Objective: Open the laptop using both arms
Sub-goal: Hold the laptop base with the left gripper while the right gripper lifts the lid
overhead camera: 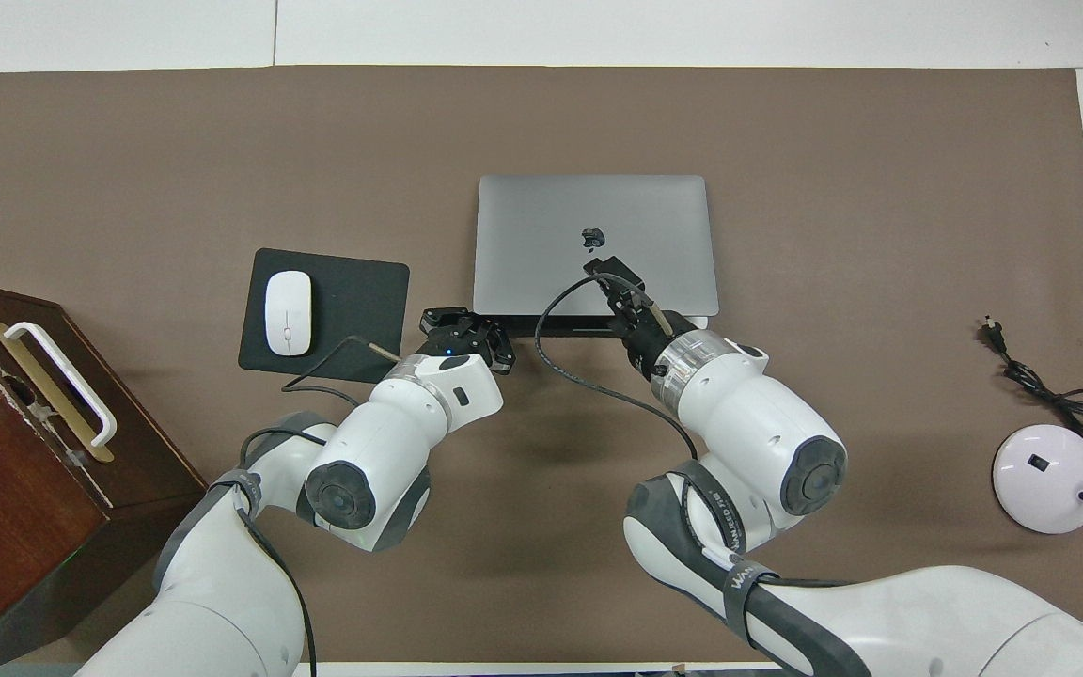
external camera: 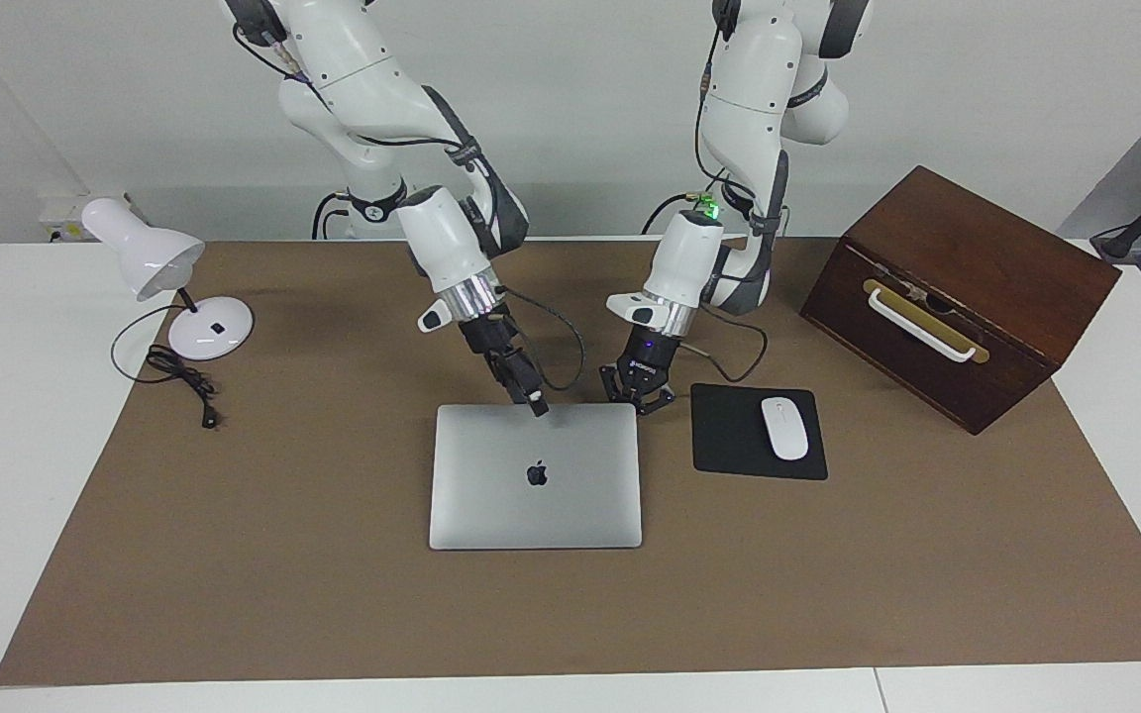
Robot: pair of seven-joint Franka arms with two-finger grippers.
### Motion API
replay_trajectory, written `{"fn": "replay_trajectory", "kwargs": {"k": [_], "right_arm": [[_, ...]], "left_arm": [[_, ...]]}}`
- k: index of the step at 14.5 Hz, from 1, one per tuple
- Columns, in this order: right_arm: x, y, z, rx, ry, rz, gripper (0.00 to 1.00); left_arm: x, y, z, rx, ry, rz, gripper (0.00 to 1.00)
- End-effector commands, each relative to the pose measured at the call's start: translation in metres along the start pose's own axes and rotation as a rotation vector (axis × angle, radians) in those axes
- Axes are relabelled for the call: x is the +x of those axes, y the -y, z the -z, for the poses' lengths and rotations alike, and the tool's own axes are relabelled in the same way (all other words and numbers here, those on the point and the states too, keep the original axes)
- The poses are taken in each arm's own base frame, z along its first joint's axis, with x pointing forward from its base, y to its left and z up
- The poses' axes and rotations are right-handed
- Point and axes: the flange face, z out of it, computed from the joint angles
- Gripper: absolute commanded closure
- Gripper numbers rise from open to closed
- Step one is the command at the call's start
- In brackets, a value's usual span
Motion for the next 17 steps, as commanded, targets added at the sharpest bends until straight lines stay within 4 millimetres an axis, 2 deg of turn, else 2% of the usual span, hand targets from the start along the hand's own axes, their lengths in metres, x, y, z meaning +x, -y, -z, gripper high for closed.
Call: {"fn": "replay_trajectory", "kwargs": {"k": [1,6,10,17], "right_arm": [[0.007,0.006,-0.009,0.025,0.001,0.001,0.00],[0.010,0.020,-0.010,0.043,0.001,0.000,0.00],[0.015,0.050,-0.016,0.040,0.018,-0.019,0.00],[0.024,0.106,-0.012,0.007,0.052,-0.050,0.00]], "left_arm": [[-0.003,0.006,-0.010,0.010,-0.002,-0.004,1.00],[-0.004,0.006,-0.010,0.010,-0.001,-0.007,1.00],[-0.009,0.007,-0.014,0.011,0.010,-0.007,1.00],[-0.009,0.007,-0.015,0.011,0.010,-0.008,1.00]]}}
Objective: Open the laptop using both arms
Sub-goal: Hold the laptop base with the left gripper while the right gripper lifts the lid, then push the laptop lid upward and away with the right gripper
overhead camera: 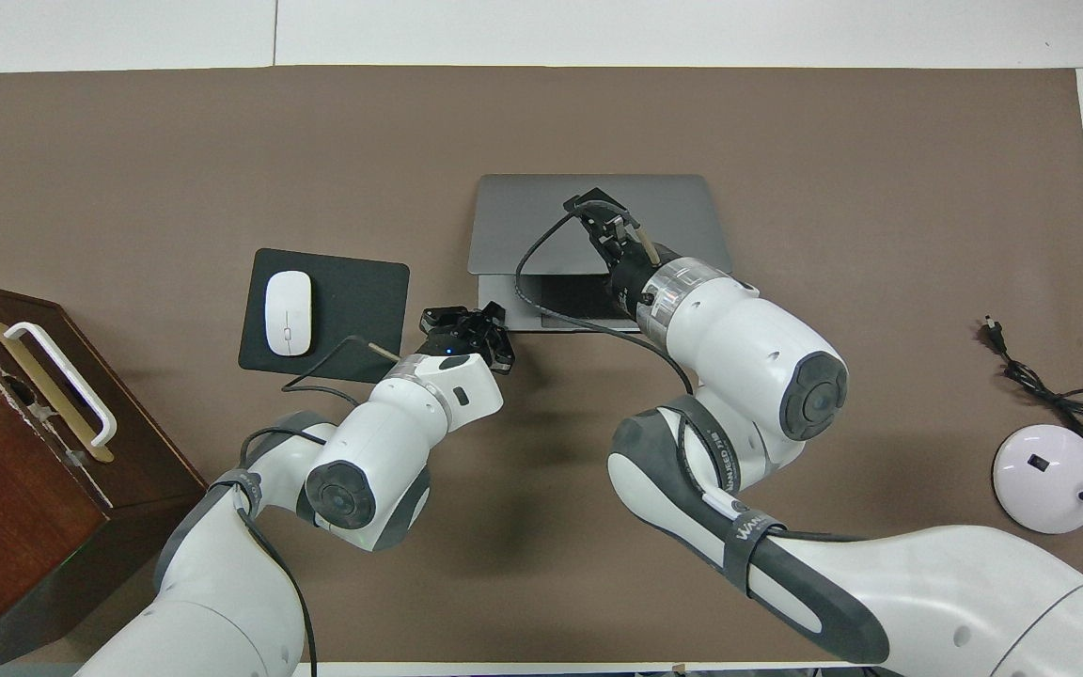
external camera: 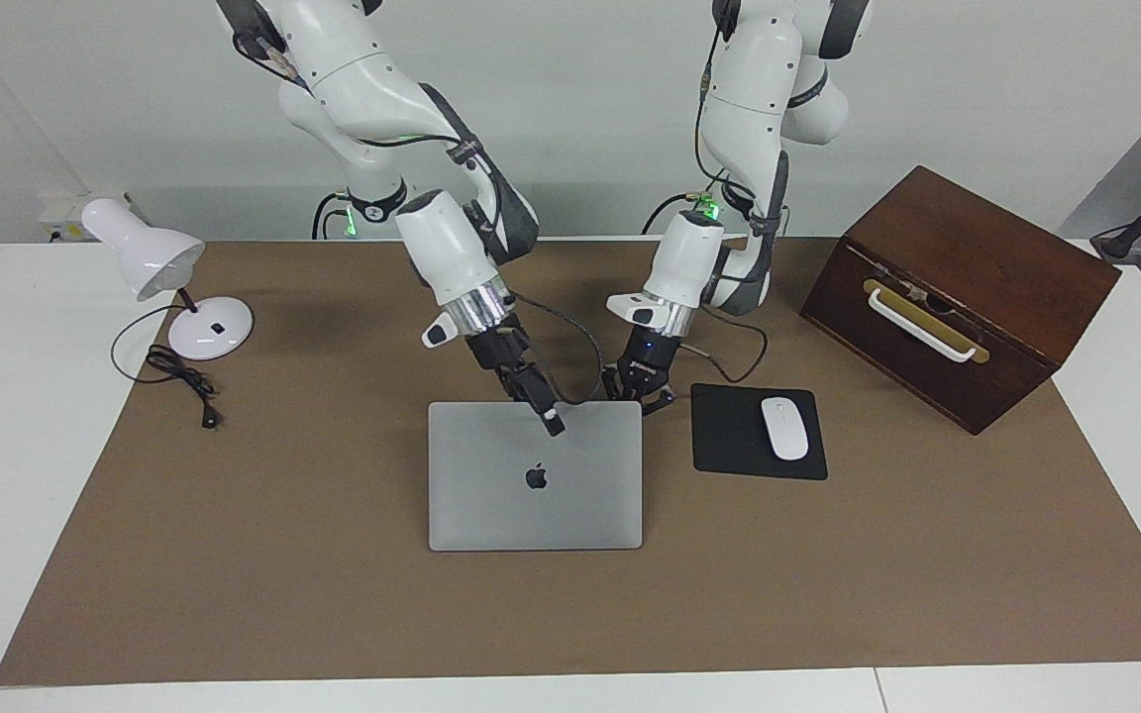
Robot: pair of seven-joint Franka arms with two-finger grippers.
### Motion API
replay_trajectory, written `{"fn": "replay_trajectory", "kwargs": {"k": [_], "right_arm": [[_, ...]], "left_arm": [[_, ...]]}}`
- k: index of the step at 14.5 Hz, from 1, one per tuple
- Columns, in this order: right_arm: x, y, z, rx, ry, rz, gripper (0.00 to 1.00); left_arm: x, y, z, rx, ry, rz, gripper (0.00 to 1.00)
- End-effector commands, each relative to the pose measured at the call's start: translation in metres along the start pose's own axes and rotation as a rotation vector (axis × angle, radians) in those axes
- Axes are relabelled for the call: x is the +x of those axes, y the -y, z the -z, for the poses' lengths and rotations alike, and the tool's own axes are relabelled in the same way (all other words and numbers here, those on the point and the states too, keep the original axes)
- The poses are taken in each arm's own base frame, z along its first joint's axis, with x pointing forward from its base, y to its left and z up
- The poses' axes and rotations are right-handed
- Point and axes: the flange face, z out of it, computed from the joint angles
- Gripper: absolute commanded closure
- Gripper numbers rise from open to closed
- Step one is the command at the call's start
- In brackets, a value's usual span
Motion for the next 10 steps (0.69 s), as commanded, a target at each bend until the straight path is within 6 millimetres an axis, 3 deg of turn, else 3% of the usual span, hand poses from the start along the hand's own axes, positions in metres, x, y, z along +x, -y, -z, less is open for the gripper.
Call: {"fn": "replay_trajectory", "kwargs": {"k": [1,10], "right_arm": [[0.008,0.034,0.001,-0.001,0.022,-0.031,0.01],[0.021,0.076,0.007,-0.029,0.043,-0.065,0.01]], "left_arm": [[-0.008,0.007,-0.014,0.011,0.010,-0.009,1.00],[-0.009,0.007,-0.015,0.012,0.010,-0.007,1.00]]}}
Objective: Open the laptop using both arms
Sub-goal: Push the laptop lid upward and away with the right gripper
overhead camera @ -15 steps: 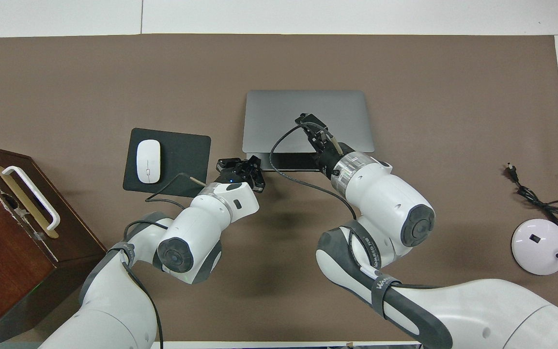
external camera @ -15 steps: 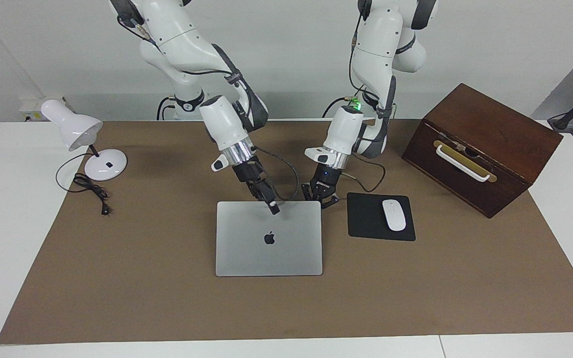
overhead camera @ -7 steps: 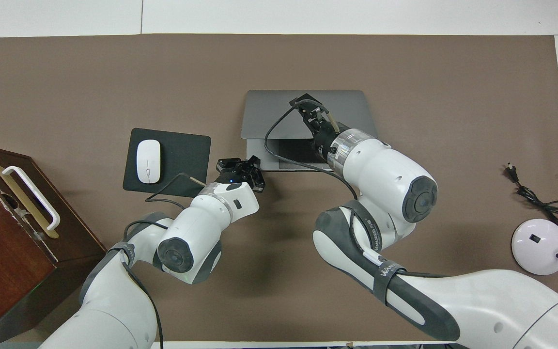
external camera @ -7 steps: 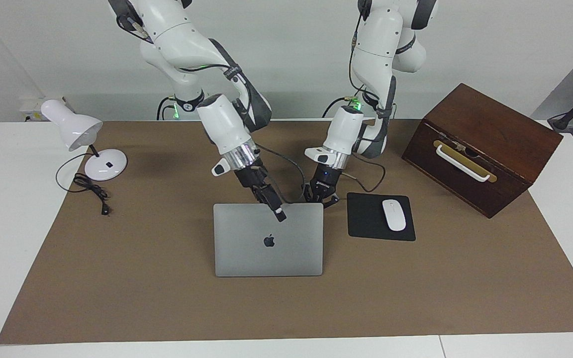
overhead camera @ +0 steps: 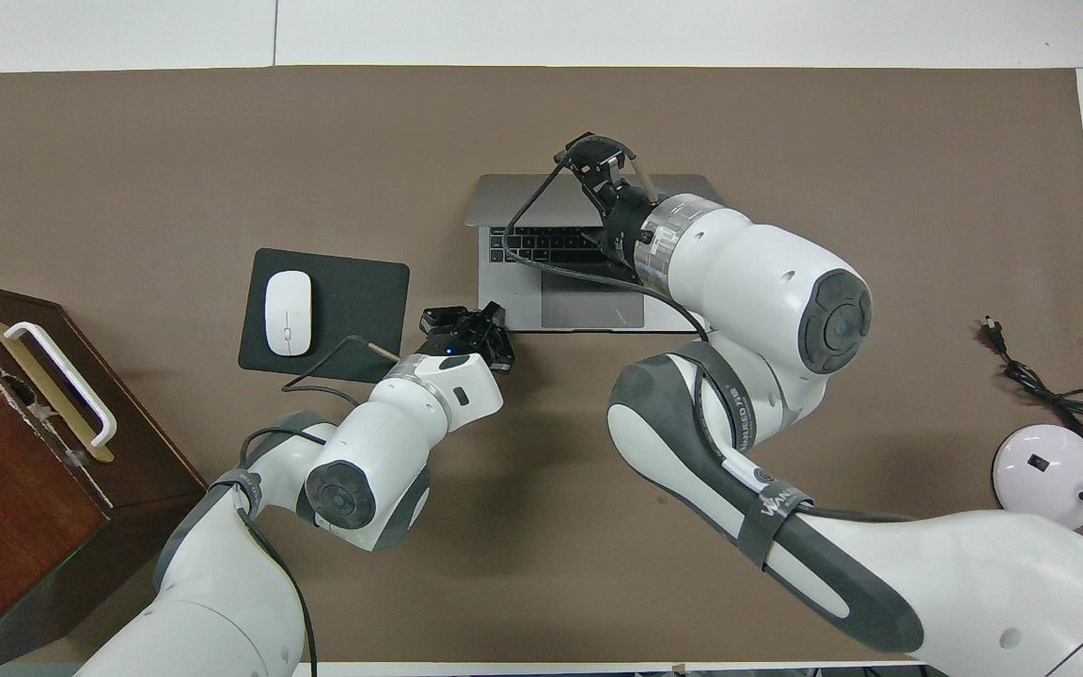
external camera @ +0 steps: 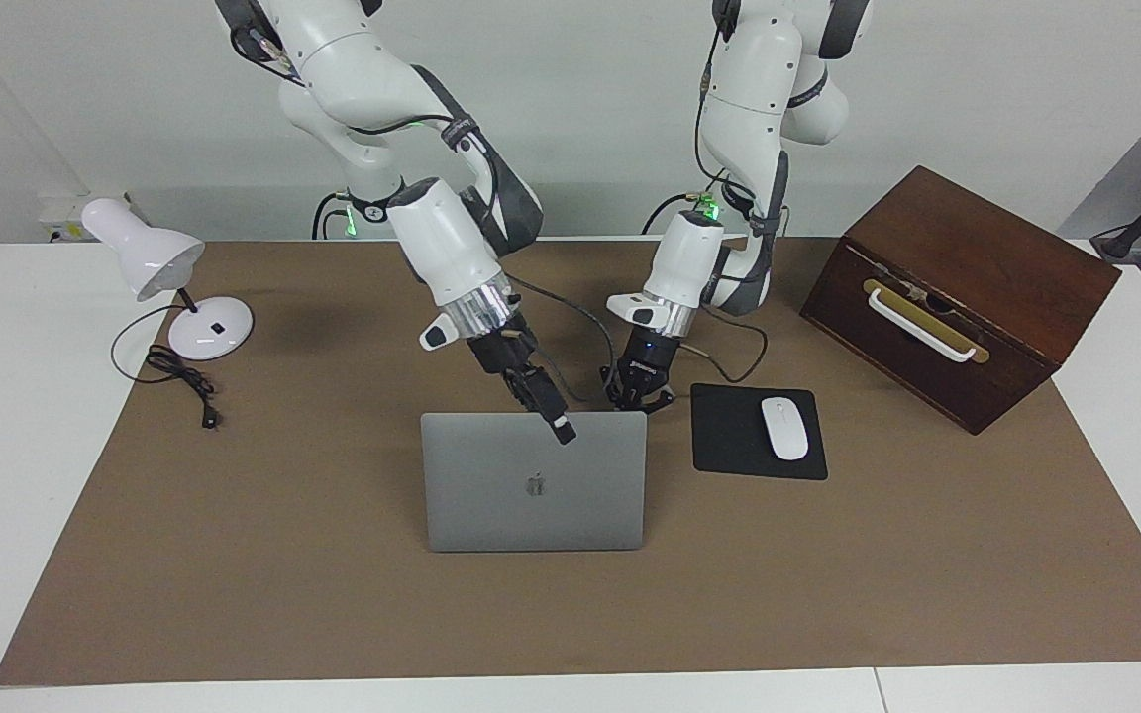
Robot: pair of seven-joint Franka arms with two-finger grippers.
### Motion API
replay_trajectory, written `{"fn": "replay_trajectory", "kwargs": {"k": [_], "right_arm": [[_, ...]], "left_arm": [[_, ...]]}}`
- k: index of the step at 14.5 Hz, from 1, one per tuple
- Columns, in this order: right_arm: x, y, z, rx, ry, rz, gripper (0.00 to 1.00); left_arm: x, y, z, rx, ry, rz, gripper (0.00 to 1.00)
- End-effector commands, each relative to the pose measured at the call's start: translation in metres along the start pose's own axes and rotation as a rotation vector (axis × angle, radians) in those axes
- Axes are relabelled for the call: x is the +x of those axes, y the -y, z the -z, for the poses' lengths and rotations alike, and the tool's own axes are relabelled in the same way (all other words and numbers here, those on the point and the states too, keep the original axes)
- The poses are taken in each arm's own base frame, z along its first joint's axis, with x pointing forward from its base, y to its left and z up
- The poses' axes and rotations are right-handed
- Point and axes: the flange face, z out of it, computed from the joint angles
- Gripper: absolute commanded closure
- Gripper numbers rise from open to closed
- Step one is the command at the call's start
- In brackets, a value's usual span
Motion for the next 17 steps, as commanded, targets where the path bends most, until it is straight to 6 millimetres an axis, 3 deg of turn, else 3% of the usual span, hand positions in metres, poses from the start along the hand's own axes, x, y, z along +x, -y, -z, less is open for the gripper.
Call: {"fn": "replay_trajectory", "kwargs": {"k": [1,13,17], "right_arm": [[0.012,0.022,-0.002,0.014,0.019,-0.050,0.01],[0.046,0.087,0.003,0.077,0.048,-0.114,0.02],[0.056,0.099,0.005,0.108,0.048,-0.127,0.02]], "left_arm": [[-0.009,0.007,-0.015,0.012,0.010,-0.007,1.00],[-0.010,0.006,-0.015,0.011,0.012,-0.008,1.00],[-0.010,0.007,-0.015,0.012,0.012,-0.007,1.00]]}}
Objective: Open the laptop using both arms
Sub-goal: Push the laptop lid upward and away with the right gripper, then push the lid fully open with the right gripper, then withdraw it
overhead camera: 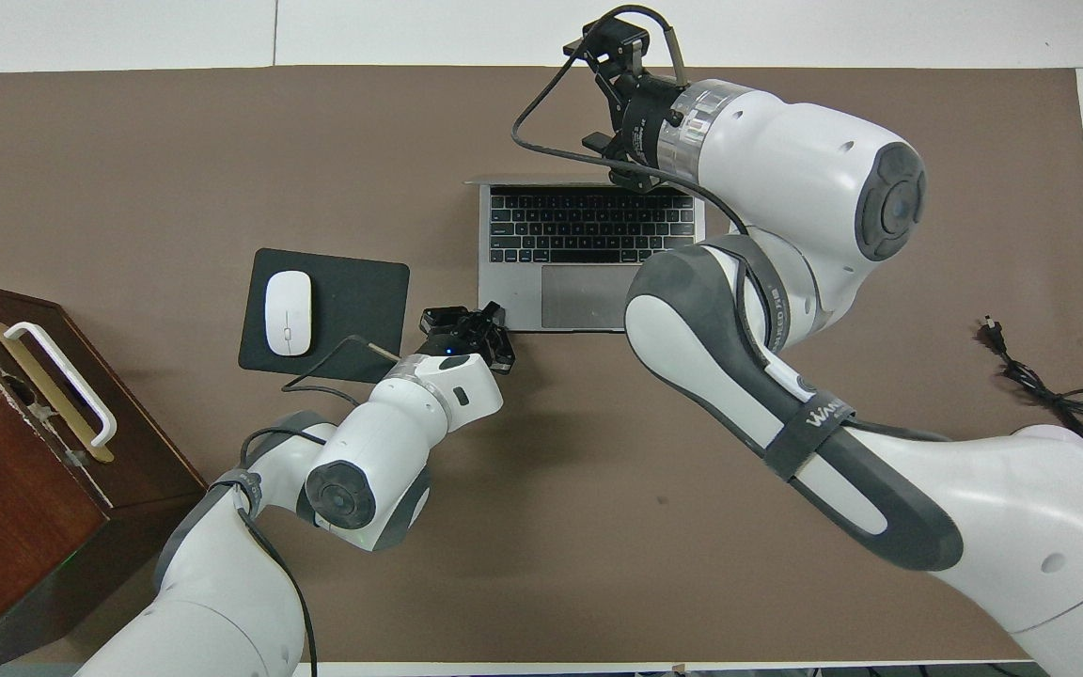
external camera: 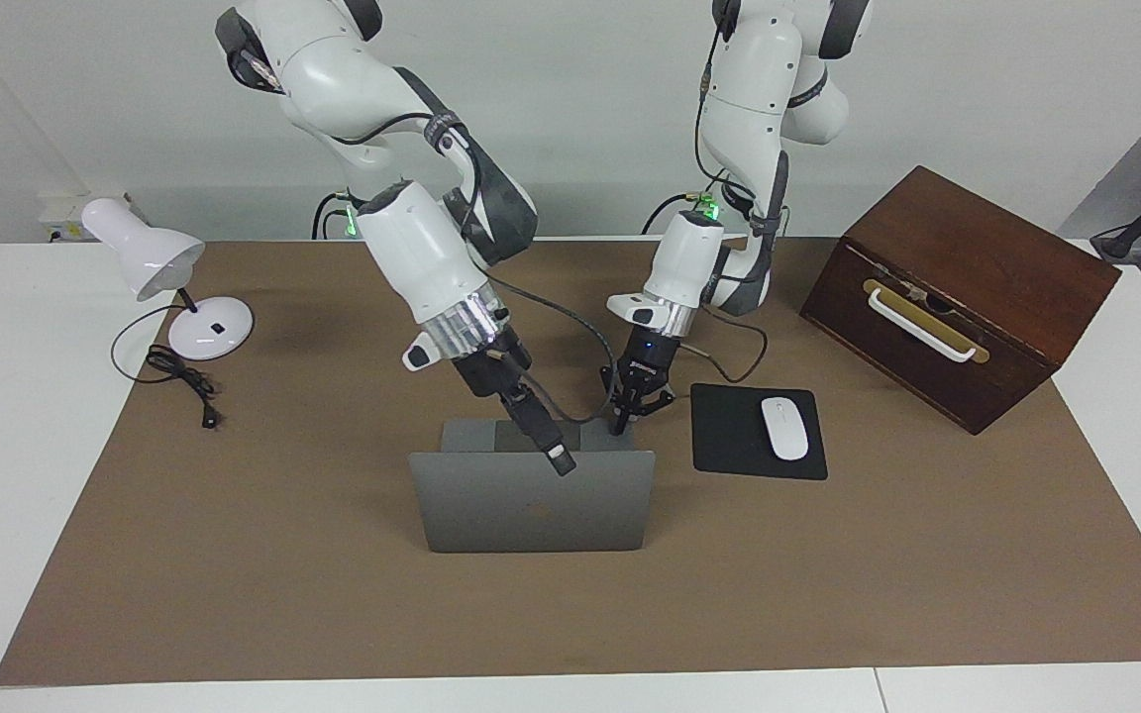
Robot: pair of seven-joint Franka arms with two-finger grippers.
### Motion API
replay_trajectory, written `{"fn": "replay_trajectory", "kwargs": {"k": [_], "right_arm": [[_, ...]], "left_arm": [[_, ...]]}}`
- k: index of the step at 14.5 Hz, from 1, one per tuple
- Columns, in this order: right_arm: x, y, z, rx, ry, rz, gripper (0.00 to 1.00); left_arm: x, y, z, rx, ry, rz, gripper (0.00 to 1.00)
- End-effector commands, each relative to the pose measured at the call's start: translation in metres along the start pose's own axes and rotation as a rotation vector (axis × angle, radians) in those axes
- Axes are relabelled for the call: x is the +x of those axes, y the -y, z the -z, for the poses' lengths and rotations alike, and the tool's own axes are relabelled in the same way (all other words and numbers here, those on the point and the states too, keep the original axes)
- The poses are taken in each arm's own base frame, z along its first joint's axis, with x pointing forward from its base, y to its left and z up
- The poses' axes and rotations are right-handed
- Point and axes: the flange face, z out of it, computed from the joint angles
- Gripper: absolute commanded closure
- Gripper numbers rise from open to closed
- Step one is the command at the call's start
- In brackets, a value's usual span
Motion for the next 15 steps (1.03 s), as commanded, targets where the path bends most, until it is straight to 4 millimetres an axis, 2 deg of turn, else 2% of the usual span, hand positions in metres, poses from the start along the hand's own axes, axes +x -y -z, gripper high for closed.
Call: {"fn": "replay_trajectory", "kwargs": {"k": [1,15], "right_arm": [[0.0075,0.0123,-0.0036,0.014,0.018,-0.030,0.02],[0.0043,0.0150,-0.0036,0.023,0.024,-0.052,0.03]], "left_arm": [[-0.0096,0.0073,-0.0153,0.012,0.012,-0.007,1.00],[-0.0104,0.0075,-0.0154,0.012,0.014,-0.006,1.00]]}}
